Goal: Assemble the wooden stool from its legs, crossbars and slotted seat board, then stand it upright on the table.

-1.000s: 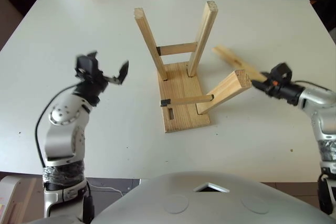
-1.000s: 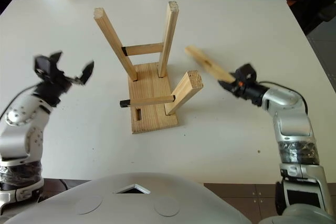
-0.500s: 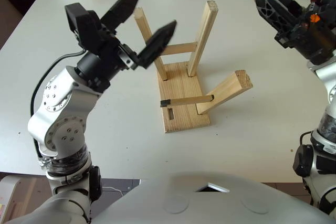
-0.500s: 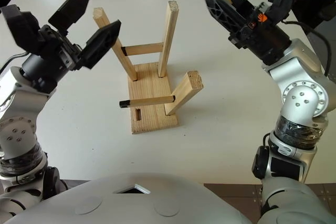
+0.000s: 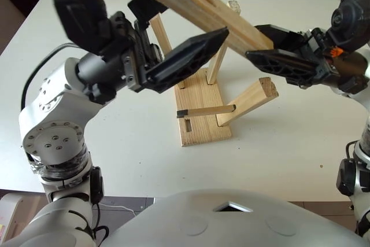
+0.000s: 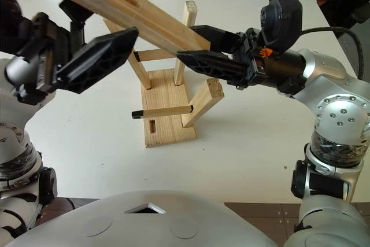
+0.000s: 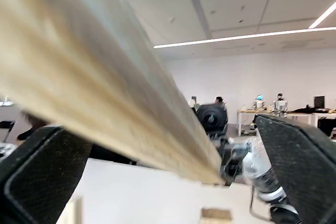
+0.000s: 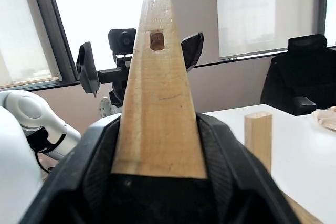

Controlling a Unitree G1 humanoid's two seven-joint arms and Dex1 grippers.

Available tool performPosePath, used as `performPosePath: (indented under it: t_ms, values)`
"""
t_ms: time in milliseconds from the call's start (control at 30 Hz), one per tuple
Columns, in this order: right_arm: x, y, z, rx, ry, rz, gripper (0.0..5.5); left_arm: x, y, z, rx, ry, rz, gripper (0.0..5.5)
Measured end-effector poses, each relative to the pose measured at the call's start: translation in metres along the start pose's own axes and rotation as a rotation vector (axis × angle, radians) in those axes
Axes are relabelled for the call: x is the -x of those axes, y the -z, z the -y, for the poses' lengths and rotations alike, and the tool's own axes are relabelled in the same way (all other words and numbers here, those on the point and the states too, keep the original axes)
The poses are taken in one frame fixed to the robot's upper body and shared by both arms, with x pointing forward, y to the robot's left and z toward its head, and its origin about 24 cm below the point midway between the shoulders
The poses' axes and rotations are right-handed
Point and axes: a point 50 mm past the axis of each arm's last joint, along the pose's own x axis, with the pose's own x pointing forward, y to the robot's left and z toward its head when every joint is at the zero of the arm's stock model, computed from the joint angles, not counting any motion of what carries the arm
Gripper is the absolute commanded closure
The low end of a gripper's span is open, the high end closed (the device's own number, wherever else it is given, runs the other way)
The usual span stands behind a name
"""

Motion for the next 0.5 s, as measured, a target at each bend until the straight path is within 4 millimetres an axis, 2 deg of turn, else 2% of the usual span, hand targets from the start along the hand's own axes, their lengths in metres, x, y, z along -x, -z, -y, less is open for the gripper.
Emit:
performPosePath:
  t_ms: [67,200,333,500]
  values:
    - [0.002,0.002,0.001,-0.013,-0.014,-0.015,3.45,0.001,-0.005,0.001,0.011,0.017,0.009,0.10]
    - [0.003,0.008,0.004,-0.028,-0.041,-0.032,3.45,0.005,-0.014,0.002,0.039,0.038,0.012,0.71]
    - [0.003,0.011,0.005,-0.023,-0.049,-0.046,3.45,0.006,-0.013,0.000,0.040,0.033,-0.023,1.25]
    - [0.004,0.015,0.008,-0.032,-0.048,-0.070,3.45,0.009,-0.006,-0.005,0.032,0.003,-0.078,1.53]
